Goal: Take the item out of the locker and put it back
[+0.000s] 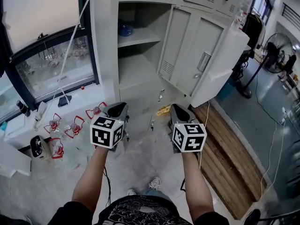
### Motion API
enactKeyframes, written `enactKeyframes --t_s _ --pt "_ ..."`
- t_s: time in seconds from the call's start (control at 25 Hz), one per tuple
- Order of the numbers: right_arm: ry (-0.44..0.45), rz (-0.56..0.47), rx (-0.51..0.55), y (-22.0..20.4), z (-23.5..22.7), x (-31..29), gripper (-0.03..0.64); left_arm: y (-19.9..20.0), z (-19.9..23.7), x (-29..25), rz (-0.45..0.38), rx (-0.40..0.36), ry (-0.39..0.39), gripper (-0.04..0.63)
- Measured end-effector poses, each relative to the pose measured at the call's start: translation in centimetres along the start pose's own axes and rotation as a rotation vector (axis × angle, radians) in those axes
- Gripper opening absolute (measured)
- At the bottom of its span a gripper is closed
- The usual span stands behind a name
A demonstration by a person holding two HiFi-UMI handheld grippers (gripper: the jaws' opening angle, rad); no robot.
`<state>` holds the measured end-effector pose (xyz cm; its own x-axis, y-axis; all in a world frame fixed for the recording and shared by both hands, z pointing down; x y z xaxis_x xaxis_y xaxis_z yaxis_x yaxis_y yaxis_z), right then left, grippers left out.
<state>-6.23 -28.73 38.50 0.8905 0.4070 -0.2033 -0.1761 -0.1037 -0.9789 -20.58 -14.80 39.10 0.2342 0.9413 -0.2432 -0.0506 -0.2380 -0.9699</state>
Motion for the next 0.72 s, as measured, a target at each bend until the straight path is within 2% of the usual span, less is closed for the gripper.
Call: enactKeyframes --t_s 0.72 --pt "0.121 -0.043 0.053 3.2 4.2 -5.2 0.025 -0.1 5.3 2.4 -0.014 0.028 0.123 0.0"
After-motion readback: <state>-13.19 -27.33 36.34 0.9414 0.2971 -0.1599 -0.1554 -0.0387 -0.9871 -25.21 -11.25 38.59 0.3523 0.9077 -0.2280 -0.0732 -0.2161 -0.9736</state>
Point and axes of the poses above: the fingertips, and each gripper's own axes: x backward along the fingers, z to its left, y out of its top, the point moved 2 cm from there along x, backward along the fingers, and after that the axes turned 2 degrees about -x, right-handed, at the moved point
